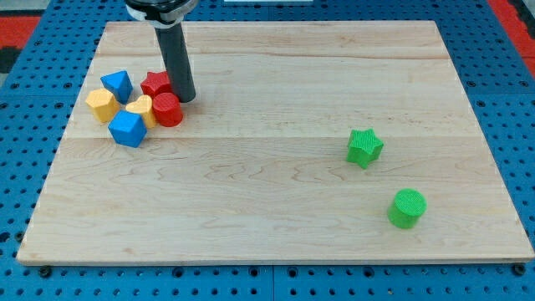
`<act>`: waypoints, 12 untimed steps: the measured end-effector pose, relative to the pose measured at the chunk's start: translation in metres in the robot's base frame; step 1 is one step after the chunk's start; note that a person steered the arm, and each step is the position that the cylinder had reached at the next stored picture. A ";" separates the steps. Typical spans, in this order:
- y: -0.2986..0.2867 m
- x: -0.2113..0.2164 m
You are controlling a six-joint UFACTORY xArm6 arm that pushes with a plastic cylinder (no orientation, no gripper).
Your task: Place the green star at center of the board
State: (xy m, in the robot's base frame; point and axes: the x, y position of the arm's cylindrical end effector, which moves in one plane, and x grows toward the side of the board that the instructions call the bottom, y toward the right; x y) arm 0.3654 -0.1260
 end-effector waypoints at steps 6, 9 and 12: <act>0.455 -0.075; 0.471 -0.022; 0.387 0.198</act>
State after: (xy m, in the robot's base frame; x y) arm 0.5631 0.2605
